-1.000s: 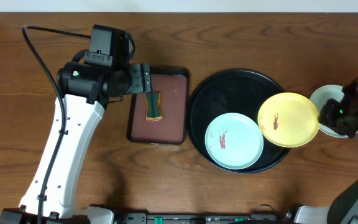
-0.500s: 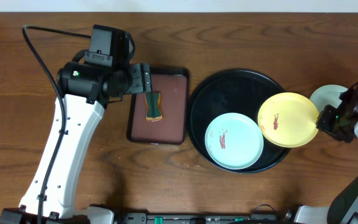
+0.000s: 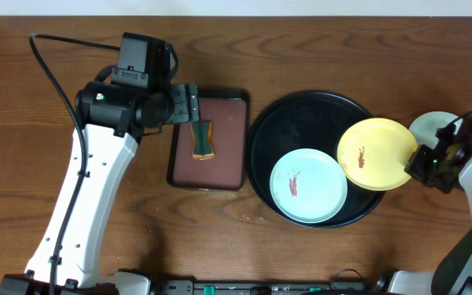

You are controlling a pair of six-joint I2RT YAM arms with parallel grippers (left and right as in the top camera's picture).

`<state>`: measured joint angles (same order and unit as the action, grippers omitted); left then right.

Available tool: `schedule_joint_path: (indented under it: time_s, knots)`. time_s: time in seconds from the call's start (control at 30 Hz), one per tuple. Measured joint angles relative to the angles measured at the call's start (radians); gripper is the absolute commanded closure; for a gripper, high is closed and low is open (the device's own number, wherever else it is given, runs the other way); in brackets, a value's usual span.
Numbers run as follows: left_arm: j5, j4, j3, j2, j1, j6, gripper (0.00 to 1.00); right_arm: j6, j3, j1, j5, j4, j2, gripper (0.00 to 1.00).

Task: Clean dirty plates on tray and stack at the side
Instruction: 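Drag the yellow plate toward the top of the black tray and tilt it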

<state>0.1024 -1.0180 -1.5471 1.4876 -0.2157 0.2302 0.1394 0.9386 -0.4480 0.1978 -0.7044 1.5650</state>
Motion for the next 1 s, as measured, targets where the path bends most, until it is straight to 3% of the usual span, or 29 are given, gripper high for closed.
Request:
schedule_joint_path:
  time_s: [0.23,0.53,0.9,1.0]
  knots:
    - [0.000,0.000,0.000,0.000,0.000,0.000,0.15,0.011,0.162,0.066,0.074,0.023,-0.002,0.99]
    - [0.000,0.000,0.000,0.000,0.000,0.000,0.15,0.060,0.175,0.365,-0.012,0.220,0.079,0.99]
    - [0.000,0.000,0.000,0.000,0.000,0.000,0.15,0.339,0.175,0.423,-0.083,0.255,0.256,0.98]
    - [0.000,0.000,0.000,0.000,0.000,0.000,0.15,0.344,0.175,0.423,-0.084,0.256,0.287,0.87]
